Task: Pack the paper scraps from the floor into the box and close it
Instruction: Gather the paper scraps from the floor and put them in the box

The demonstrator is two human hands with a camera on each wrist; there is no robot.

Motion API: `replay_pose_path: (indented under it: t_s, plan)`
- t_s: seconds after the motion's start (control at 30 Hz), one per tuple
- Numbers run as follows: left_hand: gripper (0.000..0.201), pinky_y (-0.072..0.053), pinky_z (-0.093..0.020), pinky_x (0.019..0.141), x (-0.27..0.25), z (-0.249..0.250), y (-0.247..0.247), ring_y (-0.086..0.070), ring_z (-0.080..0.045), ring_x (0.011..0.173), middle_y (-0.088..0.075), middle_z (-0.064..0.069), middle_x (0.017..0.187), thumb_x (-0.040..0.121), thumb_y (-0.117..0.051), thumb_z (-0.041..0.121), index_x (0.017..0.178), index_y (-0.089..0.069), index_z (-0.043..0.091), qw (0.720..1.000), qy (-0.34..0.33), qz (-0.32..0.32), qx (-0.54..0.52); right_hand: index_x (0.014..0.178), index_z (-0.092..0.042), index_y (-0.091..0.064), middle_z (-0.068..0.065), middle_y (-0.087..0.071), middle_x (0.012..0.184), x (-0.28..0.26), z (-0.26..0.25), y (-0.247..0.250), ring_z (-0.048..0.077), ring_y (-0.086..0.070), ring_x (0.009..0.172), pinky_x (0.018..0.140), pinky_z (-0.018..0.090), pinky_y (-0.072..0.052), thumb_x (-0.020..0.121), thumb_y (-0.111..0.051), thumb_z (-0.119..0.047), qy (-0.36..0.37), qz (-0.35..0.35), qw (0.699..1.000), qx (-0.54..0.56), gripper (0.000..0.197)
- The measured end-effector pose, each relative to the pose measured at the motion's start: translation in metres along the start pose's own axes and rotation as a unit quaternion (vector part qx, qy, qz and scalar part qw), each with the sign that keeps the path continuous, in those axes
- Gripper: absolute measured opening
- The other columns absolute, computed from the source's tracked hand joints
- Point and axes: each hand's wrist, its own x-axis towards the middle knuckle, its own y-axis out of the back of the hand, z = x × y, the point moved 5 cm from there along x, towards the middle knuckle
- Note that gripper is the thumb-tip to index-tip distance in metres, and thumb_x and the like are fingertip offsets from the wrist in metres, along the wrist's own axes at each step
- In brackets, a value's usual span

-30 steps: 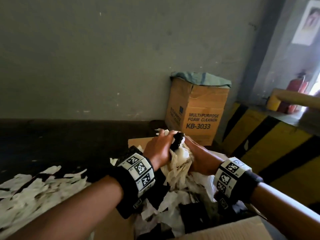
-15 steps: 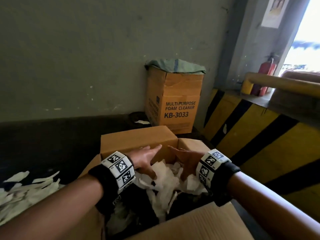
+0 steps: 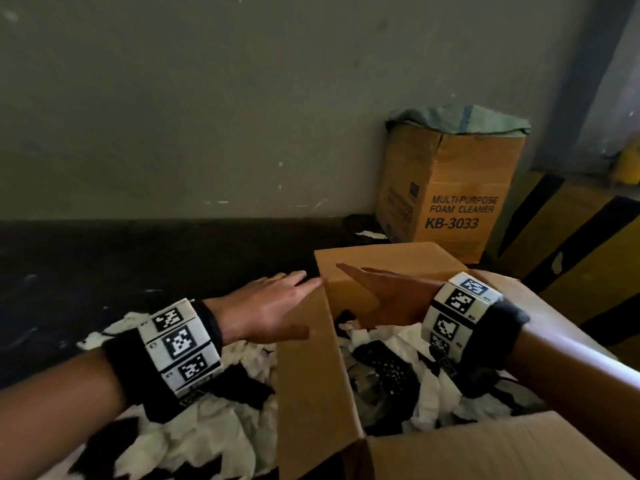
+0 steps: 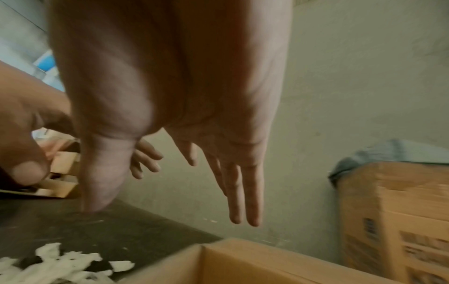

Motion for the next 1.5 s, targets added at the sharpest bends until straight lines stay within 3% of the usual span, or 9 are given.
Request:
replay_pose_path:
  t_s: [0.2, 0.37, 0.57, 0.7, 1.03, 1.17, 1.33, 1.43, 1.5]
  plan:
    - [0.083, -0.024, -0.037, 0.114, -0.104, -0.135, -0.071, -0.017, -0.022, 0.145, -0.009, -0.003, 0.159, 0.088, -0.053, 0.055, 0.149, 0.000, 0.037, 0.998, 0.056, -0.010, -0.035, 0.148, -0.037, 0.012, 0.011, -0.015, 0.159, 0.085, -0.140, -0.053, 0.026, -0.018, 0.146, 0.116, 0.045, -0.024, 0.082, -0.067, -0.045, 0.059, -0.022, 0.998, -0.011, 0.103]
    - [0.094, -0.020, -0.036, 0.116, -0.193, -0.234, -0.161, -0.011, -0.024, 0.146, -0.004, -0.008, 0.160, 0.083, -0.057, 0.060, 0.148, 0.007, 0.037, 0.978, 0.146, -0.082, -0.120, 0.148, -0.035, 0.013, 0.013, -0.016, 0.158, 0.136, -0.224, -0.145, 0.028, -0.023, 0.144, 0.115, 0.045, -0.026, 0.077, -0.070, -0.051, 0.083, -0.062, 0.994, 0.021, 0.110]
    - [0.117, -0.020, -0.057, 0.113, -0.257, -0.289, -0.265, -0.006, -0.040, 0.144, 0.020, -0.019, 0.155, 0.073, -0.069, 0.058, 0.143, 0.023, 0.041, 0.943, 0.226, -0.182, -0.162, 0.140, -0.044, 0.031, 0.013, 0.028, 0.155, 0.124, -0.216, -0.265, 0.043, 0.006, 0.145, 0.111, 0.064, -0.020, 0.057, -0.082, -0.058, -0.066, -0.192, 0.979, -0.023, 0.140]
    - [0.116, -0.029, -0.050, 0.111, -0.262, -0.294, -0.297, 0.001, -0.043, 0.143, 0.022, -0.021, 0.154, 0.078, -0.072, 0.045, 0.142, 0.024, 0.038, 0.940, 0.224, -0.170, -0.195, 0.135, -0.039, 0.037, 0.012, 0.038, 0.150, 0.102, -0.204, -0.314, 0.046, 0.015, 0.142, 0.111, 0.062, -0.018, 0.060, -0.084, -0.049, -0.113, -0.250, 0.961, -0.038, 0.143]
    - [0.098, -0.038, -0.047, 0.104, -0.220, -0.292, -0.289, -0.001, -0.033, 0.146, 0.014, -0.013, 0.158, 0.088, -0.062, 0.037, 0.148, 0.016, 0.030, 0.967, 0.133, -0.103, -0.193, 0.144, -0.040, 0.023, 0.008, 0.024, 0.157, 0.152, -0.224, -0.303, 0.039, -0.005, 0.146, 0.111, 0.053, -0.029, 0.085, -0.065, -0.041, -0.114, -0.155, 0.981, 0.026, 0.106]
    - [0.100, -0.025, -0.043, 0.111, -0.221, -0.298, -0.271, -0.005, -0.028, 0.144, 0.005, -0.010, 0.159, 0.084, -0.061, 0.050, 0.148, 0.014, 0.032, 0.985, 0.111, -0.051, -0.120, 0.144, -0.040, 0.023, 0.008, 0.029, 0.155, 0.152, -0.226, -0.286, 0.040, -0.011, 0.144, 0.108, 0.056, -0.031, 0.072, -0.071, -0.056, -0.103, -0.112, 0.988, -0.036, 0.120]
    - [0.134, 0.027, -0.050, 0.107, -0.219, -0.311, -0.280, 0.040, -0.027, 0.135, 0.041, -0.011, 0.147, 0.057, -0.064, 0.079, 0.140, 0.031, 0.035, 0.993, 0.074, -0.059, -0.068, 0.142, -0.039, 0.029, 0.013, 0.032, 0.153, 0.152, -0.198, -0.274, 0.042, 0.012, 0.144, 0.107, 0.070, -0.003, 0.041, -0.067, -0.084, -0.102, -0.101, 0.985, -0.097, 0.146]
    - [0.138, 0.024, -0.059, 0.105, -0.213, -0.308, -0.291, 0.037, -0.030, 0.136, 0.040, -0.013, 0.148, 0.048, -0.054, 0.091, 0.143, 0.027, 0.033, 0.994, 0.057, -0.079, -0.041, 0.140, -0.041, 0.030, 0.009, 0.036, 0.151, 0.160, -0.200, -0.283, 0.041, 0.014, 0.144, 0.107, 0.072, 0.003, 0.022, -0.044, -0.099, -0.061, -0.118, 0.987, -0.088, 0.151]
    - [0.137, 0.018, -0.061, 0.106, -0.205, -0.308, -0.290, 0.030, -0.033, 0.139, 0.037, -0.010, 0.150, 0.048, -0.050, 0.095, 0.147, 0.020, 0.030, 0.994, 0.059, -0.080, -0.039, 0.139, -0.040, 0.031, 0.008, 0.038, 0.150, 0.173, -0.203, -0.286, 0.039, 0.019, 0.143, 0.109, 0.069, 0.006, 0.033, -0.055, -0.094, -0.038, -0.125, 0.987, -0.093, 0.147]
